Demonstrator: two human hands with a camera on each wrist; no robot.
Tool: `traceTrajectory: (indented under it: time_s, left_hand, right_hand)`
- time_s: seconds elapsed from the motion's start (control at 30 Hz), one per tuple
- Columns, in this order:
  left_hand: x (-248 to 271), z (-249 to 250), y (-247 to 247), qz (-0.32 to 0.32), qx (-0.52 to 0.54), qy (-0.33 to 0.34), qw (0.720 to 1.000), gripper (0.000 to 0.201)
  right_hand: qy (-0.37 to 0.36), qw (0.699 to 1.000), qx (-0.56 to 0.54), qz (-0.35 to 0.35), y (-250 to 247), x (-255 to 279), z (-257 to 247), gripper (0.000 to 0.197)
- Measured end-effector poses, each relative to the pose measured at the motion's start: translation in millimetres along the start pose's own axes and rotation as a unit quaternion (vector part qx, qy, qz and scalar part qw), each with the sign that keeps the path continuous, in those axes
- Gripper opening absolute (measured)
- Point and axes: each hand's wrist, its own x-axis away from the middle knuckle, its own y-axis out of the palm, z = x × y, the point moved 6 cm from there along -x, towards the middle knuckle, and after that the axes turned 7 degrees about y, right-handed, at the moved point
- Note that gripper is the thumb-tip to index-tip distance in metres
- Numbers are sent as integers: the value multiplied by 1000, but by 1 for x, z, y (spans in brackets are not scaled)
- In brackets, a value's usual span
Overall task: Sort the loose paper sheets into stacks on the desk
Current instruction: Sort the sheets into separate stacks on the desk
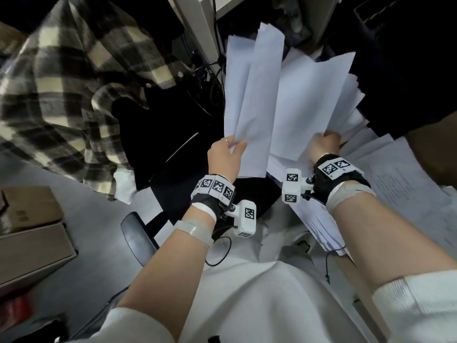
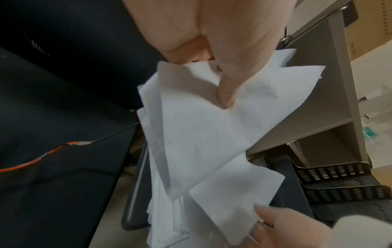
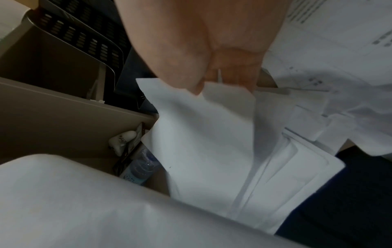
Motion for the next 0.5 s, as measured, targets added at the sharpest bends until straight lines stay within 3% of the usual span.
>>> traceTrajectory:
  time_s: [0.03, 0.1, 0.17, 0.23, 0.33, 0.43, 0.5]
  left_hand:
    - [1, 3, 3, -14, 4, -10, 1000, 17]
    - [3, 7, 11, -30, 18, -13, 999, 34]
    - [4, 11, 23, -37, 36, 1, 999, 29]
    - [7, 19, 36, -52, 39, 2, 998, 18]
    - [16, 33, 60, -68, 49, -2, 996, 24]
    - [28, 52, 81, -101, 99, -6, 990, 25]
    - [33, 63, 89, -106, 109, 28, 988, 30]
  right_hand:
    - [10, 1000, -16, -23, 2, 0, 2, 47]
    - [8, 999, -23, -43, -2, 5, 6, 64]
    - [-40, 998, -38, -41, -12, 14, 6, 67]
    - [-80, 991, -84, -63, -21, 27, 6, 59]
    - [-69, 973, -154, -155, -29, 49, 11, 35]
    - [-93, 972, -159, -147, -50, 58, 21, 23]
    - [-78, 970, -187, -132, -66, 55, 32, 22]
